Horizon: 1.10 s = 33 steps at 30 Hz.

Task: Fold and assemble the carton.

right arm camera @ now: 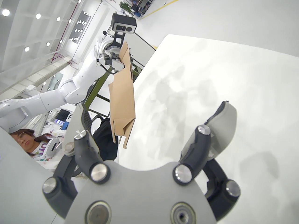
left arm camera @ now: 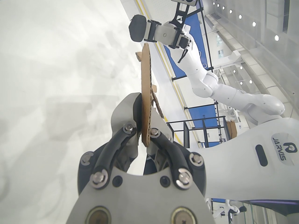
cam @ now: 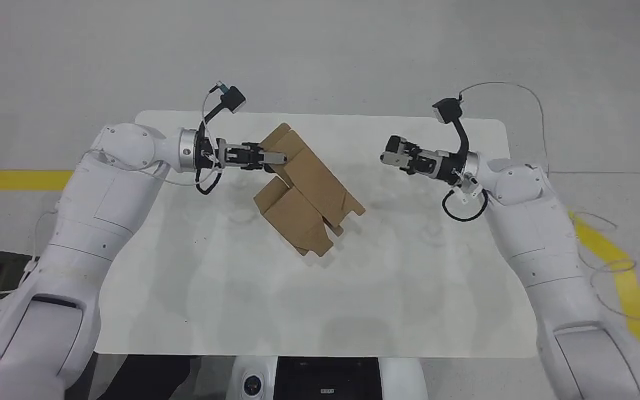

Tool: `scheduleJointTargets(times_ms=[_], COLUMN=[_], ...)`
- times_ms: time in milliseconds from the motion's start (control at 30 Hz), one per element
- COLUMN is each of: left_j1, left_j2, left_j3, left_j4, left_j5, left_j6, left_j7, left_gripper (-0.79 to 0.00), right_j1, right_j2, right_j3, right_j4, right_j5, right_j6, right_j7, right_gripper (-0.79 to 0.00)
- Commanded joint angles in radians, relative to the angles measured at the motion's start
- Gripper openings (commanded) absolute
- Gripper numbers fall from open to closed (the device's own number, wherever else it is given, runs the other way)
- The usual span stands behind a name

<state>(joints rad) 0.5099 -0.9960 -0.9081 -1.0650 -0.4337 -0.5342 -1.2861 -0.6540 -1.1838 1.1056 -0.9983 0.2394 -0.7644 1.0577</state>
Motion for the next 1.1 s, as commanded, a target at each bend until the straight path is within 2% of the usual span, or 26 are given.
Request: scheduleJointTargets(times_ms=[0, 467, 700, 733, 800, 900, 1067], left_j1=[0.005, 0.018, 0.013, 0.013, 0.010, 0.007, 0.003], left_j2=[0.004, 0.027, 0.034, 0.035, 0.036, 0.038, 0.041], left_j3=[0.001, 0.025, 0.040, 0.043, 0.047, 0.054, 0.064], left_j4=[-0.012, -0.072, -0.076, -0.074, -0.072, -0.068, -0.065], left_j5=[-0.003, -0.025, -0.027, -0.027, -0.027, -0.030, -0.032], left_j6=[0.002, 0.016, 0.013, 0.012, 0.010, 0.008, 0.005], left_j7=[-0.002, -0.016, -0.013, -0.012, -0.010, -0.008, -0.005], left_gripper=[-0.785, -0.785, -0.785, -0.785, -0.785, -0.785, -0.785], right_j1=[0.021, 0.158, 0.198, 0.204, 0.214, 0.229, 0.253], right_j2=[-0.008, -0.062, -0.071, -0.072, -0.073, -0.074, -0.073], right_j3=[-0.036, -0.349, -0.468, -0.483, -0.512, -0.551, -0.605], right_j4=[0.017, 0.086, 0.085, 0.086, 0.089, 0.095, 0.107], right_j5=[0.019, 0.184, 0.243, 0.248, 0.261, 0.281, 0.309], right_j6=[0.004, 0.019, 0.027, 0.025, 0.019, 0.009, -0.008], right_j7=[0.002, 0.017, 0.025, 0.024, 0.017, 0.008, -0.010], right_gripper=[0.000, 0.000, 0.000, -0.031, -0.212, -0.379, -0.459])
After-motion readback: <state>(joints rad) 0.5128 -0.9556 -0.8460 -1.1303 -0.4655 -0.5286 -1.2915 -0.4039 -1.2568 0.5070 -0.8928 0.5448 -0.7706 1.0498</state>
